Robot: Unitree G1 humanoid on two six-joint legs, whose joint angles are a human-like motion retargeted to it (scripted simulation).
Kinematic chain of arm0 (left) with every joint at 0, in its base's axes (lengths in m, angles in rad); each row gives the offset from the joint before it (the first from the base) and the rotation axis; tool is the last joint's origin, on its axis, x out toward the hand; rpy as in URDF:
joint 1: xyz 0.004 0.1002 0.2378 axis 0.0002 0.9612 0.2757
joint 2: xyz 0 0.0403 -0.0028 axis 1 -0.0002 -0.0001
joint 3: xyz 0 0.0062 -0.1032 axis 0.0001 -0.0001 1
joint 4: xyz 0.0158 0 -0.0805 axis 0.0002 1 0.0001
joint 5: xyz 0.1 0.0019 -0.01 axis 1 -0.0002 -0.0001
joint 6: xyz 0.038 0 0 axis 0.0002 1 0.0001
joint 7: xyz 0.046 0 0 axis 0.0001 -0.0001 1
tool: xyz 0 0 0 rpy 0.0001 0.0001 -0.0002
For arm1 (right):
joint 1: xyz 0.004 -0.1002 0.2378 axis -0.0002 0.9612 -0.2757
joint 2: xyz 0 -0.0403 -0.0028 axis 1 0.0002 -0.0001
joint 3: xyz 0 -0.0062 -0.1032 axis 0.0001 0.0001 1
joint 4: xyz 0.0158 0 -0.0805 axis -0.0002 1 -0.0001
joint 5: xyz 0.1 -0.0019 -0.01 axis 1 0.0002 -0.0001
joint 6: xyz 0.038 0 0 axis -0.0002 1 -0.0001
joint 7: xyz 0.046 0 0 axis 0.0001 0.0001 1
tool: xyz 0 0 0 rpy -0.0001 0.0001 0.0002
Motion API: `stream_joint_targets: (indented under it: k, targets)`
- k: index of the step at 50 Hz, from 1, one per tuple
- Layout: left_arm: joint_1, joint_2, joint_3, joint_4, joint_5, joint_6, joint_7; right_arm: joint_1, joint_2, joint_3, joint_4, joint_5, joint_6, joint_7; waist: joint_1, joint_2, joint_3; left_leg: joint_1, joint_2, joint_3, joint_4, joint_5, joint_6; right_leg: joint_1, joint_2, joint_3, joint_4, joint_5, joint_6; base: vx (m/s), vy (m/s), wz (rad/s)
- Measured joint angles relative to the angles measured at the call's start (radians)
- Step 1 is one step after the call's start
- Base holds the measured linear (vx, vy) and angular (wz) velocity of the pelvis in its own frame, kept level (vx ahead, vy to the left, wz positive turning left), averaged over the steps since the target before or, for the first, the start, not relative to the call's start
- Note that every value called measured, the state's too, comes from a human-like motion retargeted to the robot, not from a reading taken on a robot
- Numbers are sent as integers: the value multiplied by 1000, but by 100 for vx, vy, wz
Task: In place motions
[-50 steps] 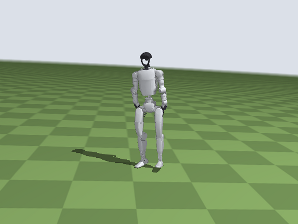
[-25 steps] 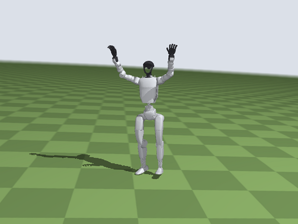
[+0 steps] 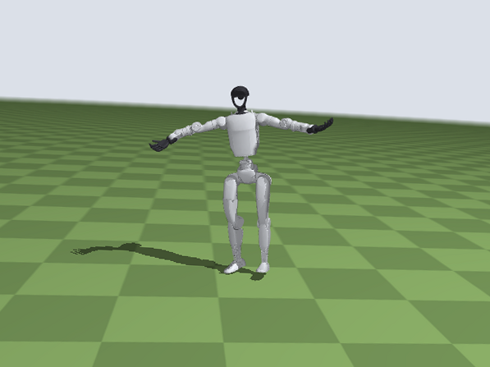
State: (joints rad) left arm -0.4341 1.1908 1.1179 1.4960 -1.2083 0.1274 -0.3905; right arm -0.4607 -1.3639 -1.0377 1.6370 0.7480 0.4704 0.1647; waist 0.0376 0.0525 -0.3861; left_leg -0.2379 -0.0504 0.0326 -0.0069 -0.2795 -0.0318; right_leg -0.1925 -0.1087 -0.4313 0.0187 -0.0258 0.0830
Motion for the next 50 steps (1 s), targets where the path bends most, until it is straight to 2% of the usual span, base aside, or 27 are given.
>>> stream_joint_targets:
  k: [2, 3, 4, 5, 7, 10, 14, 18, 20, 21, 22, 23, 25, 27, 28, 30, 33, 35, 38, 41, 43, 45, 46, 48, 50]
  targets:
    - [-56, -26, -44, -8, -225, -194, 96, 62, 30, -75, -46, 136, -131, -246, 3, -13, -14, -4, -8, -9, -2, 1, 1, 1, -7, -10, -2, -2, 2, -1, -3, 27]
    - [-93, -27, -97, -18, -224, -274, 131, 59, 31, -67, -79, 132, -175, -317, 6, -19, -24, -6, -11, -12, -1, 2, 1, 0, -9, -12, -2, -3, 2, 0, 0, 0]
    - [-135, -21, -163, -35, -168, -305, 156, 34, 27, -32, -124, 106, -189, -342, 8, -24, -29, -4, -12, -12, 0, 2, 2, 2, -11, -13, -2, -3, 2, 4, -5, 6]
    - [-180, -11, -236, -55, -86, -312, 174, -1, 21, 17, -175, 69, -188, -344, 10, -28, -33, -1, -14, -12, 2, 1, 3, 7, -12, -13, -1, -4, 1, 8, -5, -8]
    - [-299, 23, -427, -128, 95, -246, 152, -132, 19, 209, -333, -5, -165, -299, 17, -33, -36, 15, -12, -4, 4, -1, 5, 16, -10, -3, 2, -4, -2, 12, -4, -26]
    - [-499, 65, -731, -277, 355, -176, 111, -388, 35, 615, -610, -194, -178, -241, 19, -26, -56, 30, -9, 12, 5, -7, 10, 17, -7, 18, 8, -2, -5, 12, -2, -36]
    - [-768, 73, -1135, -517, 859, -123, 203, -745, -23, 1192, -920, -629, -156, -248, 22, -22, -82, 39, -8, 23, 8, -14, 13, 17, -6, 35, 9, -1, -8, 12, -5, -22]
    - [-1050, 75, -1524, -744, 1422, -77, 394, -1132, -87, 1720, -1202, -1050, -133, -497, 24, -38, -84, 47, -7, 24, 10, -17, 13, 24, -7, 38, 11, -1, -8, 10, -8, -4]
    - [-1154, 74, -1658, -817, 1650, -66, 571, -1348, -86, 1966, -1296, -1212, -122, -651, 20, -39, -85, 47, -6, 22, 11, -18, 12, 25, -6, 36, 12, -1, -8, 9, -4, 4]
    - [-1197, 59, -1710, -866, 1772, -71, 752, -1477, -78, 2099, -1368, -1325, -124, -750, 19, -38, -84, 47, -5, 20, 11, -17, 12, 28, -6, 34, 12, -1, -7, 7, -1, 7]
    - [-1234, 46, -1755, -907, 1874, -90, 899, -1596, -68, 2220, -1427, -1416, -131, -841, 19, -36, -83, 48, -4, 19, 11, -17, 11, 30, -5, 32, 11, -1, -7, 5, 0, 6]
    - [-1260, 40, -1786, -930, 1937, -136, 977, -1691, -55, 2318, -1460, -1463, -150, -917, 22, -34, -82, 50, -2, 18, 11, -16, 11, 33, -3, 31, 11, -1, -7, 6, -3, 3]
    - [-1271, 11, -1806, -933, 1982, -234, 1051, -1783, -34, 2433, -1466, -1449, -220, -1067, 29, -34, -81, 55, 0, 16, 12, -15, 10, 41, -2, 29, 10, 0, -6, 7, -5, 1]
    - [-1242, -19, -1765, -872, 1943, -263, 1011, -1771, -53, 2436, -1386, -1385, -304, -1103, 42, -35, -65, 59, 0, 15, 13, -15, 9, 47, -1, 28, 10, 0, -7, -6, 3, 0]
    - [-1222, -22, -1728, -832, 1915, -250, 974, -1763, -74, 2431, -1325, -1361, -326, -1074, 52, -34, -54, 59, 0, 15, 13, -14, 8, 47, -1, 28, 9, 1, -7, -16, 8, 0]
    - [-1162, -17, -1632, -740, 1860, -203, 922, -1719, -127, 2380, -1180, -1309, -308, -984, 72, -28, -36, 55, 1, 16, 14, -12, 8, 43, -1, 29, 10, 3, -7, -17, 10, 0]
    - [-998, 16, -1411, -579, 1771, -147, 882, -1553, -194, 2172, -918, -1255, -225, -827, 88, -14, -27, 37, 2, 14, 16, -9, 5, 29, -2, 25, 10, 5, -6, -14, 8, 9]
    - [-829, 71, -1224, -469, 1657, -115, 830, -1327, -191, 1888, -710, -1237, -221, -699, 76, 1, -22, 22, 3, 12, 17, -7, 3, 18, -3, 20, 10, 6, -5, -13, 9, 15]
    - [-579, 66, -937, -291, 1340, -32, 783, -976, -167, 1388, -393, -1155, -223, -426, 61, 9, -21, 6, 4, 7, 18, -2, -1, 11, -4, 9, 7, 6, -3, -8, 5, 20]
    - [-416, -35, -637, -140, 944, 76, 726, -725, -184, 1012, -143, -980, -101, -35, 50, 11, -5, 7, 0, -2, 17, 2, -3, 20, -6, -6, 4, 4, -2, -6, -1, 24]
    - [-294, -88, -448, -66, 686, 125, 544, -510, -167, 712, -65, -797, -28, 134, 37, 16, 7, 9, -3, -8, 16, 4, -2, 26, -8, -14, 3, 2, -2, -3, -1, 11]
    - [-176, -116, -328, -9, 452, 118, 314, -279, -98, 413, -53, -545, -7, 112, 19, 11, 16, 16, -6, -10, 14, 6, -2, 32, -8, -14, 2, 1, -2, 0, 0, 0]
    - [-152, -135, -290, 7, 353, 77, 275, -207, -65, 329, -59, -421, -24, 30, 15, 5, 19, 21, -7, -10, 12, 6, -1, 35, -8, -13, 2, 1, -2, 0, 0, 0]
    - [-132, -163, -263, 30, 162, -30, 245, -109, -17, 230, -74, -237, -97, -157, 16, -6, 22, 32, -8, -6, 9, 5, 0, 42, -7, -6, 0, 1, -3, 2, 0, -10]
    - [-160, -176, -312, 38, 40, -149, 298, -91, 6, 231, -112, -184, -187, -322, 26, -17, 24, 43, -9, -2, 8, 5, 2, 50, -6, 1, -1, 2, -4, 5, 0, -20]
